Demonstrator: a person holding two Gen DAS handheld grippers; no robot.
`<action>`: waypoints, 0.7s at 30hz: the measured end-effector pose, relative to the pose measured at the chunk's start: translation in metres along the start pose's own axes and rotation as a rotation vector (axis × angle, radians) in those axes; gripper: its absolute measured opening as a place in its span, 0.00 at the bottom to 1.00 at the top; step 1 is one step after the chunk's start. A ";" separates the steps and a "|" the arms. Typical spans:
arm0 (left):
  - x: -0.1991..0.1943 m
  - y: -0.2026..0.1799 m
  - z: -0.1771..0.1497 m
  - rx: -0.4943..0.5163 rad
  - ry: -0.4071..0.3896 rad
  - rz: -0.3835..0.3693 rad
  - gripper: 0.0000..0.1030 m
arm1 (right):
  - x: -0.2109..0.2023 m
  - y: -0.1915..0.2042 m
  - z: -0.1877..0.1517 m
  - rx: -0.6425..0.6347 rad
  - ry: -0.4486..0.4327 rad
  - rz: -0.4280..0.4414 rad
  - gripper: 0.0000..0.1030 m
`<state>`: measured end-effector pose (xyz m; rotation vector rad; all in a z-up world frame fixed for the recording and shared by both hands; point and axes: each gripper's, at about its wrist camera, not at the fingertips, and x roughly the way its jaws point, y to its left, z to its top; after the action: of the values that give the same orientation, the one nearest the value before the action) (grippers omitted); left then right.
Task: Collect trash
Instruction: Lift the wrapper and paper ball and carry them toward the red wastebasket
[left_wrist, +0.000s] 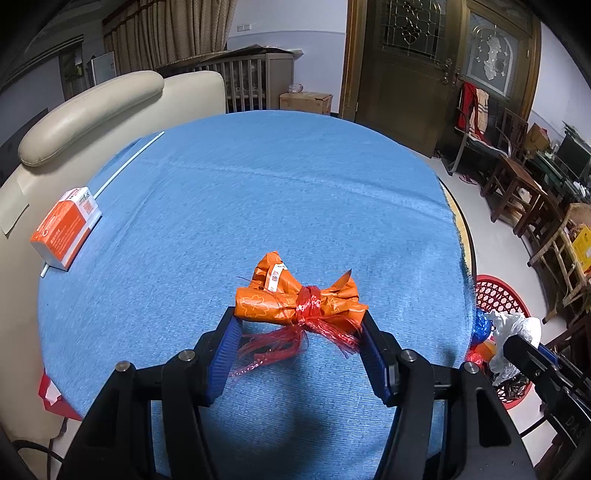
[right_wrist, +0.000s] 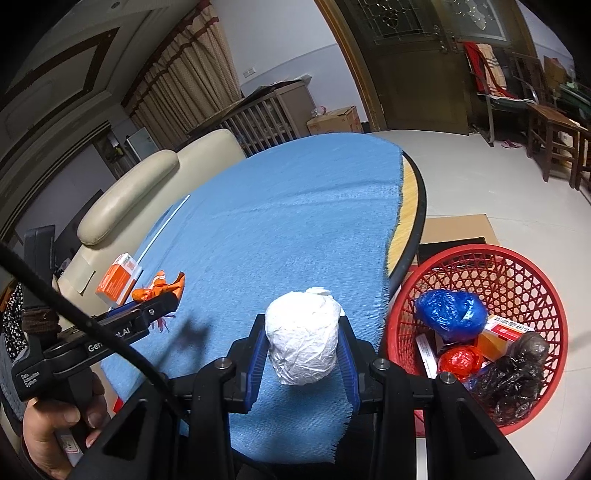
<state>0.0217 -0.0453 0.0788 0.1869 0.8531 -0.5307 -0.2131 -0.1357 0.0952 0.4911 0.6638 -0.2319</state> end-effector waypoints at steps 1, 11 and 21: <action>-0.001 0.000 0.000 0.003 -0.001 -0.002 0.61 | -0.001 -0.002 0.000 0.002 -0.002 -0.001 0.37; -0.001 0.006 0.000 0.032 0.001 -0.027 0.61 | -0.019 -0.031 -0.003 0.050 -0.028 -0.045 0.37; 0.000 -0.013 0.002 0.119 0.004 -0.068 0.61 | -0.052 -0.088 -0.002 0.150 -0.081 -0.137 0.37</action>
<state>0.0161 -0.0566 0.0806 0.2683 0.8340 -0.6453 -0.2853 -0.2078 0.0950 0.5771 0.6041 -0.4307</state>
